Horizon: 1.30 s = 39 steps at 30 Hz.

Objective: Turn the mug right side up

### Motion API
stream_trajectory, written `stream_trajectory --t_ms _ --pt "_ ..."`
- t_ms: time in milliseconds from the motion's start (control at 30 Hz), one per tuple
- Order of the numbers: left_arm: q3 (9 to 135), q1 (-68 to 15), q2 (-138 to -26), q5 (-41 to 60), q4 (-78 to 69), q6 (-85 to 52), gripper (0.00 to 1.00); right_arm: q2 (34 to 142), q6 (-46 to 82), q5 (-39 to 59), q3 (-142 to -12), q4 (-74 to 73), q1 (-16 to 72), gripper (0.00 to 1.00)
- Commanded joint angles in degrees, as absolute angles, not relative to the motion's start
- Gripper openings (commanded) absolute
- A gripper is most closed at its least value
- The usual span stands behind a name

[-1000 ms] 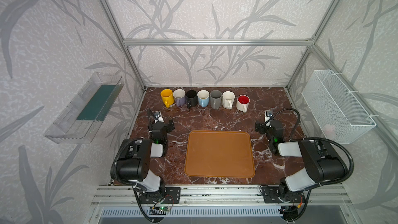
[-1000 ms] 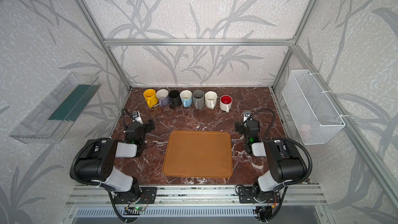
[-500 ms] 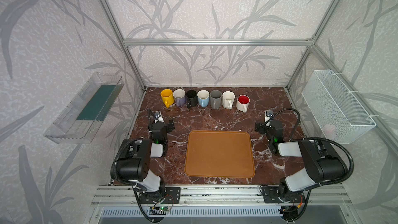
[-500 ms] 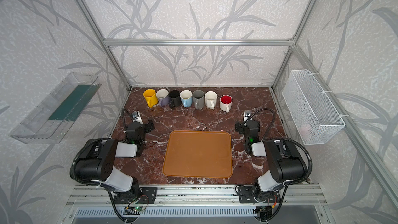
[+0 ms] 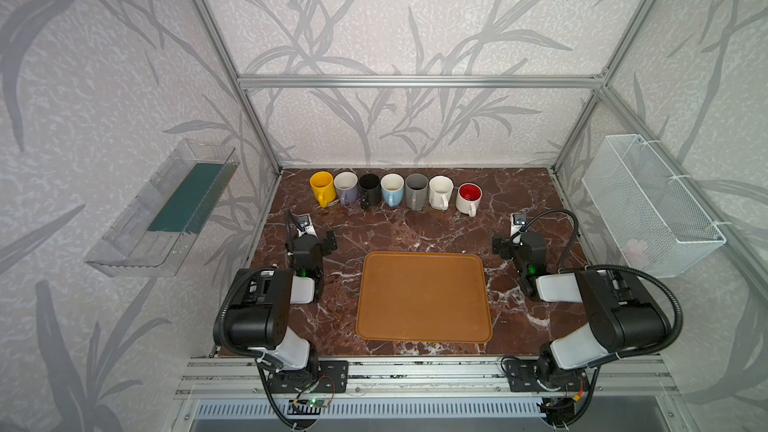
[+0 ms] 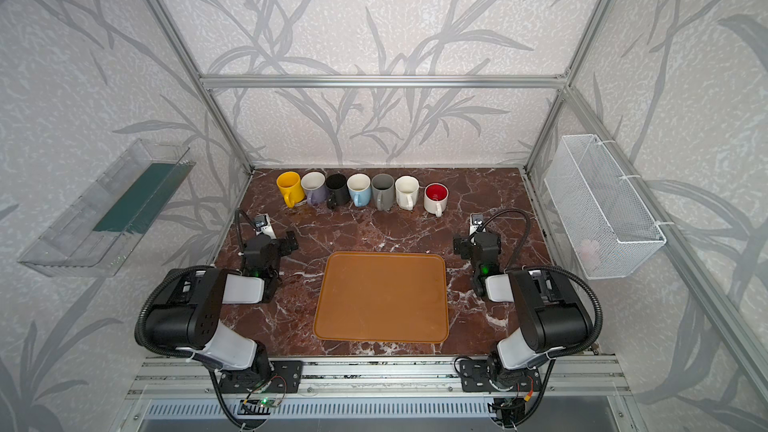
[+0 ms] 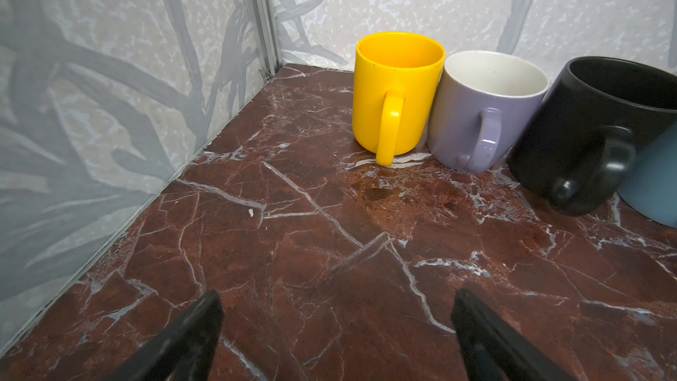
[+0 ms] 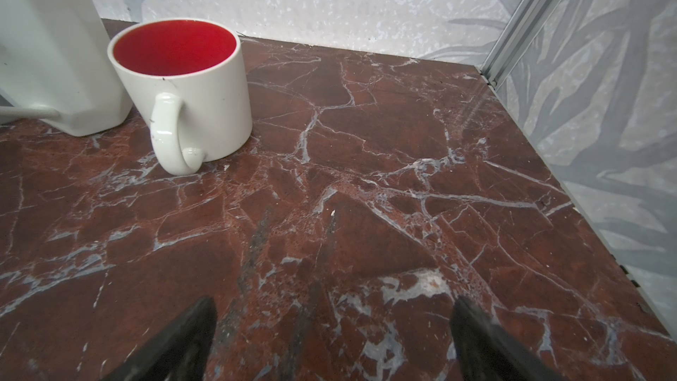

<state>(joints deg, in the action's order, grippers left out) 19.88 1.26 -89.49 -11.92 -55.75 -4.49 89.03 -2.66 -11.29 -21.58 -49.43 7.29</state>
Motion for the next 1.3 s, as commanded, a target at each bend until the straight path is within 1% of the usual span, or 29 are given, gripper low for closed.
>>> stream_trajectory --t_ms 0,167,233,267,300,1267 --pt "20.59 1.34 -89.68 -11.72 -55.99 -3.34 0.99 88.32 -2.57 -13.5 -22.06 -50.74 8.0 0.99" --pt "20.57 1.34 -89.68 -11.7 -56.01 -3.33 0.99 88.39 -2.22 -13.97 -22.18 -50.52 8.09 0.99" --pt "20.57 1.32 -89.67 -11.79 -55.99 -3.38 0.99 88.77 -4.31 -6.85 -22.82 -50.01 7.44 0.99" --pt "20.57 1.34 -89.7 -11.74 -55.99 -3.34 0.99 88.58 -5.25 -4.5 -23.11 -49.08 7.38 0.99" --pt "20.61 1.34 -89.68 -11.72 -56.03 -3.34 0.99 88.42 -5.19 -4.14 -23.18 -48.58 7.3 0.99" --pt "20.76 1.32 -89.82 -11.69 -55.77 -3.34 0.99 88.59 -5.12 -4.04 -23.21 -48.96 7.21 0.99"
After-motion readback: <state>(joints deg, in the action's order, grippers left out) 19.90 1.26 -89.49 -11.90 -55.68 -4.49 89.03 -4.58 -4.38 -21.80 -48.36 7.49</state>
